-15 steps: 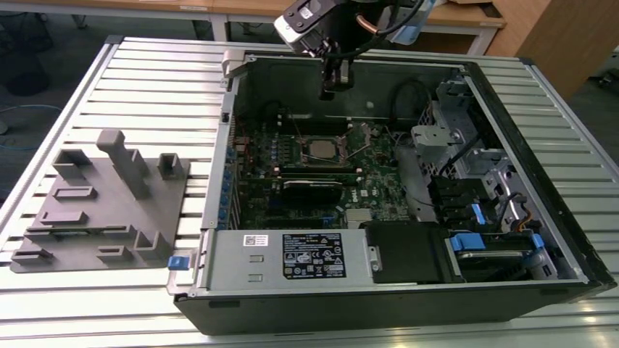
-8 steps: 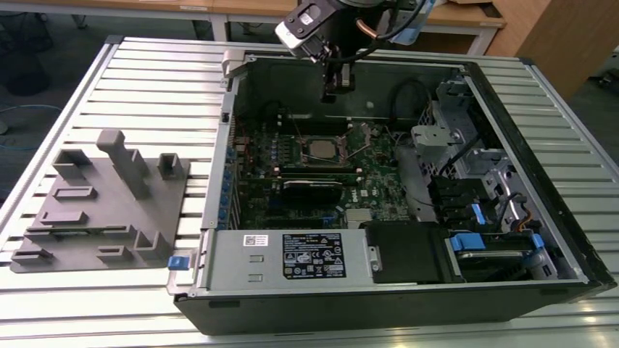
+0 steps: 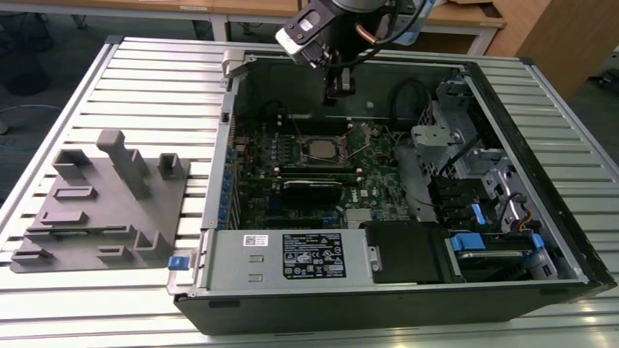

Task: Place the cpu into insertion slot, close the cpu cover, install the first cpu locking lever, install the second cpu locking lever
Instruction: 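Close the cpu cover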

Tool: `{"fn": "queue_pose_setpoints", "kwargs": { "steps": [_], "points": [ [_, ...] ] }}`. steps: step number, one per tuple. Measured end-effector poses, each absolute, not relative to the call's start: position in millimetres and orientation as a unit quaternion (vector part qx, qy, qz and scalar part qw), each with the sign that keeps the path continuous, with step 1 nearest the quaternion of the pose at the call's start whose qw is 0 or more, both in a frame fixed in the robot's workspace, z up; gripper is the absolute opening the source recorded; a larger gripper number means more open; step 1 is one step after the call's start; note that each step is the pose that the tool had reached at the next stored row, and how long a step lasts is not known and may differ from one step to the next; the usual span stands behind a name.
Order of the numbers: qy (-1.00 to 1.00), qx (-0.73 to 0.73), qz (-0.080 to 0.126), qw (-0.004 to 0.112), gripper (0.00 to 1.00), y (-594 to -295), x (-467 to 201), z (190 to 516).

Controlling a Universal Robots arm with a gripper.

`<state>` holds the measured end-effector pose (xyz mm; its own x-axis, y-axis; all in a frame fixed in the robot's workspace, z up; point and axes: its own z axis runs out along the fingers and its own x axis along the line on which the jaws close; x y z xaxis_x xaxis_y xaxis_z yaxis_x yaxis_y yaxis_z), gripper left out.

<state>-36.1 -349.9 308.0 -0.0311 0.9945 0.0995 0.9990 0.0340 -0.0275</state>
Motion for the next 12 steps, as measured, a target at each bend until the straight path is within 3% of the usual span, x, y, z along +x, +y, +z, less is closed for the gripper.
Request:
{"fn": "queue_pose_setpoints", "kwargs": {
  "steps": [12],
  "points": [
    [-0.718, -0.695, -0.026, 0.044, 0.11, -350.0, -35.6, 294.8]
  ]
}}
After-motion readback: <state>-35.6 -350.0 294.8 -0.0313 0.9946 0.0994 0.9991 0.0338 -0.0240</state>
